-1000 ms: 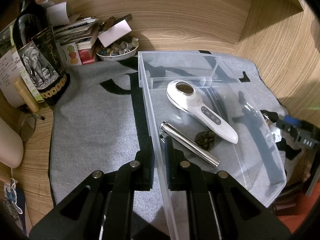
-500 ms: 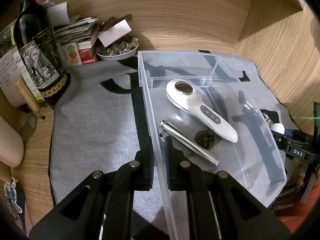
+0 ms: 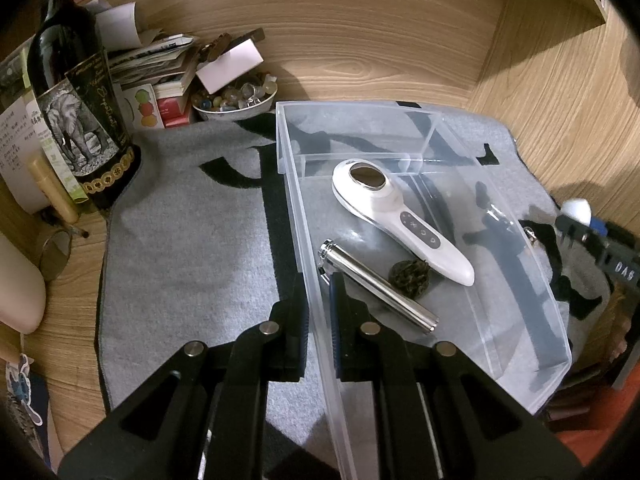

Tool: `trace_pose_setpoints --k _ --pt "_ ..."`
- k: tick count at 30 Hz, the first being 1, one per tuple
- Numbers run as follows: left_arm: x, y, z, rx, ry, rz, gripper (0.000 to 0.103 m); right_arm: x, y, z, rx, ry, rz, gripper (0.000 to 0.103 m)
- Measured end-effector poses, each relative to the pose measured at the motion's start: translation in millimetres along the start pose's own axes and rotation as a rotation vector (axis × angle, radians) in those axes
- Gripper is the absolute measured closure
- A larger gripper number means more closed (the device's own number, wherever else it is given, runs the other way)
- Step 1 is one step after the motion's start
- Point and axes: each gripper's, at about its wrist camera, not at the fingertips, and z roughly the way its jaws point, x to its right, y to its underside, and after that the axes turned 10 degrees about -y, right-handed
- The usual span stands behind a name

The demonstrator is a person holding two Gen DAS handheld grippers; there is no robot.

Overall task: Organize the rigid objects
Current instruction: 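Lower the white plug adapter into the box and open the right tool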

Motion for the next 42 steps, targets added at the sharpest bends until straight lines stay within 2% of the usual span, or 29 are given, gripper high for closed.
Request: trace_pose_setpoints --k 8,14,20,29,36,42 --pt "0.4 0.2 -0.7 0.0 0.002 -0.001 0.094 -37.3 -32.0 -4.8 0.089 -0.069 -0.142 0.057" --pt "0.1 0.3 -0.8 0.0 0.003 -0.003 0.094 -72.4 -43.7 4.0 0.093 -0.138 -0.251 0.057" --pt "0.5 0.2 -0.9 0.001 0.004 -0.004 0.094 -101.3 -44.9 32.6 0.017 -0.196 -0.328 0.057" --pt "0.1 -0.3 -0.6 0.003 0.007 -0.002 0.094 -131.8 -40.6 71.1 -0.118 -0.222 -0.456 0.056" --pt "0.1 -0.2 -0.6 0.004 0.009 -0.001 0.094 -139.8 -39.3 95.4 -0.233 -0.231 -0.485 0.056" --pt "1.0 0.1 -0.7 0.004 0.013 -0.002 0.094 -140.2 -39.2 97.0 -0.238 -0.232 -0.48 0.056"
